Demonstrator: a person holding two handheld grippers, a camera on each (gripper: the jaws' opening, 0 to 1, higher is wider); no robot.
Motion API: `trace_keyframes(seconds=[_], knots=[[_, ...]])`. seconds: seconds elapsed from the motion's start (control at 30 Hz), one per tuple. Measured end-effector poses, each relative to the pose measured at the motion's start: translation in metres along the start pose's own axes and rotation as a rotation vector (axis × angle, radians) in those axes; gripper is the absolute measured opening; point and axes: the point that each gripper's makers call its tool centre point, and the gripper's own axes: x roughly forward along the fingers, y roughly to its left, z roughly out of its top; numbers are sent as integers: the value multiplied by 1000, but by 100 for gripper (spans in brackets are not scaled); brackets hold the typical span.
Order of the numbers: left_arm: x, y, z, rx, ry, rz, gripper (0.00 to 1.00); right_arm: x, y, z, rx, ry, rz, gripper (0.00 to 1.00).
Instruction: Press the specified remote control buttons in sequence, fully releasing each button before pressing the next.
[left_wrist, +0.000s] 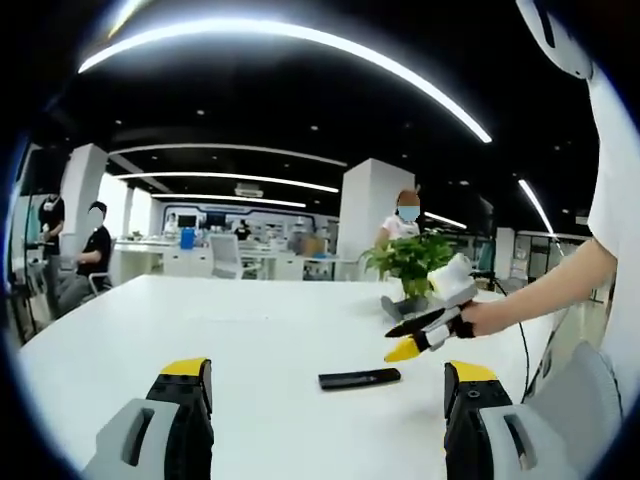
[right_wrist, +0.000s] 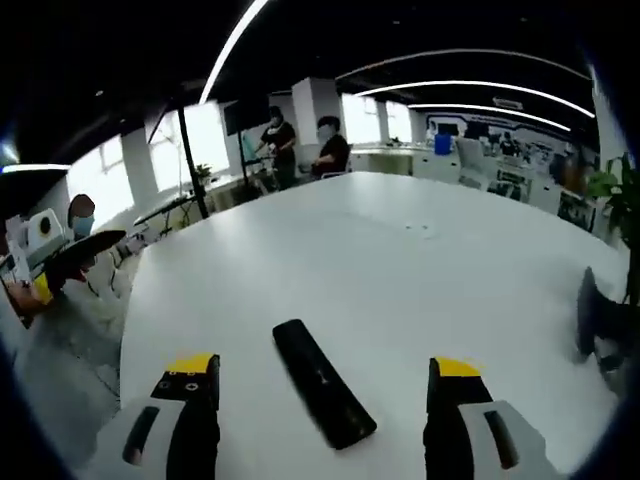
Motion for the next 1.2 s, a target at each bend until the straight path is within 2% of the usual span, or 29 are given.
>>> trace_keyframes(seconds=[0.17,0.23,0.47,0.6,0.77,1.0,1.1,1.2], knots=[[0,-1,-1,-4,2,-7,100,-28,23,7,-26,-79,-41,99],[0,-2,-1,-3,4,-12,100,-42,38,13,-28,-114,-60,99],[0,-4,-2,-4,11,-20,100,-87,58,25,20,-239,-137,99],[1,-5,-3,-5,15,-27,100,-109,64,26,59,-281,-164,99],[1,-7,-3,-6,18,-34,100,-136,75,21,67,-321,-210,99],[1,-8,-4,-6,19,-41,100,-157,81,11,100,-353,-281,99],[1,-8,-3,-5,17,-39,100,-157,84,6,129,-365,-273,99],[1,-7,-3,-6,13,-36,100,-156,88,6,103,-371,-260,99]])
